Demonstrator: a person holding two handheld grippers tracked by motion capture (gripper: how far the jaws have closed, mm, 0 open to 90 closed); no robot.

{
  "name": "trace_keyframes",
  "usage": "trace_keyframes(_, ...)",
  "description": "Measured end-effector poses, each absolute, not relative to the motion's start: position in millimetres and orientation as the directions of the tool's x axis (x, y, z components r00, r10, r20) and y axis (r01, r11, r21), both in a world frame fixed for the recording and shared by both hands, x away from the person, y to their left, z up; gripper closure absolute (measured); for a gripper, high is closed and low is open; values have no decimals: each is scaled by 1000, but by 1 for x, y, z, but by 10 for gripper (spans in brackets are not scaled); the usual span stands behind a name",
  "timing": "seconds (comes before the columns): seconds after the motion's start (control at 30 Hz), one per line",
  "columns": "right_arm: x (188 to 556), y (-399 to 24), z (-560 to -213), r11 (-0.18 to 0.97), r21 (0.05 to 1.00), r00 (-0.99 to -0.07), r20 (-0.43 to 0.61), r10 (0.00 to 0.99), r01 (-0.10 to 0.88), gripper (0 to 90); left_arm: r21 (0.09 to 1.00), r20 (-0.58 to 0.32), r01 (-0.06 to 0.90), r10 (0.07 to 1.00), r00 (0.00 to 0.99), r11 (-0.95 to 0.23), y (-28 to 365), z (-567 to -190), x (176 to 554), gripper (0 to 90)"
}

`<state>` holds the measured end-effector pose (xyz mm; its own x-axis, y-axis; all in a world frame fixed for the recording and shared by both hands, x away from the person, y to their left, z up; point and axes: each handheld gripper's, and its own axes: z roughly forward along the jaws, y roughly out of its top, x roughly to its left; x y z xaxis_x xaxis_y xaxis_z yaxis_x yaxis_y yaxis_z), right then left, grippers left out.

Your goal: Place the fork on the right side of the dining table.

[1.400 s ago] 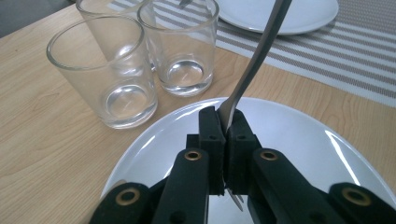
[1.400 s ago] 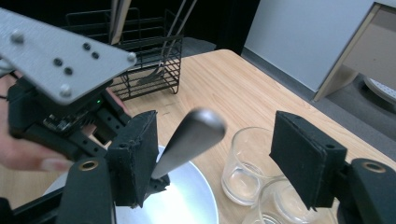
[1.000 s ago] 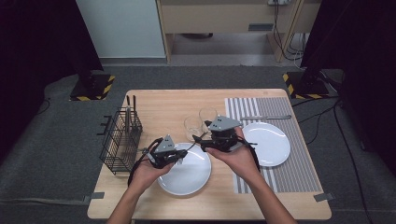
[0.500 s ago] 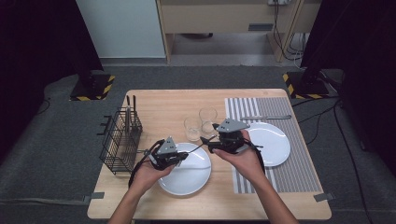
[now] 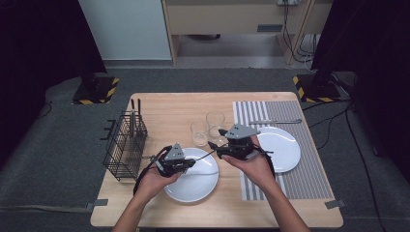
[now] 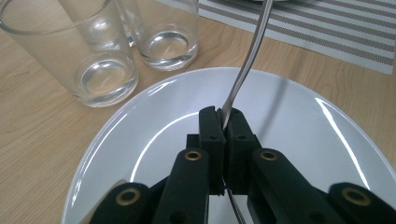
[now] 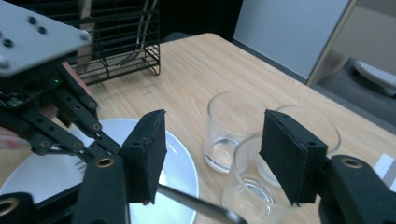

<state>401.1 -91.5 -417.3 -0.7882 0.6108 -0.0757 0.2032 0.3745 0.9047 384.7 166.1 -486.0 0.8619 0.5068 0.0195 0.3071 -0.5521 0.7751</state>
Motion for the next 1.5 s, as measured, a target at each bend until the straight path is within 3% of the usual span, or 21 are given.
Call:
trace_keyframes(0.23, 395, -83, -413, 402, 901, -814, -108, 570, 162, 484, 771, 20, 308, 504, 863, -558, 167, -486, 386, 875)
trace_keyframes(0.53, 393, -79, -416, 420, 894, -831, -111, 545, 156, 518, 769, 15, 315, 508, 861, -557, 168, -487, 386, 874)
trace_keyframes(0.77, 389, -69, -426, 528, 838, -841, -183, 509, 138, 488, 764, 20, 312, 504, 864, -565, 167, -487, 386, 874)
trace_keyframes(1.3, 390, -65, -444, 640, 761, -860, -250, 445, 109, 623, 762, 22, 315, 509, 861, -566, 169, -485, 386, 870)
trace_keyframes(1.5, 391, -62, -451, 665, 737, -864, -254, 435, 118, 597, 759, 25, 315, 509, 861, -570, 167, -486, 386, 867)
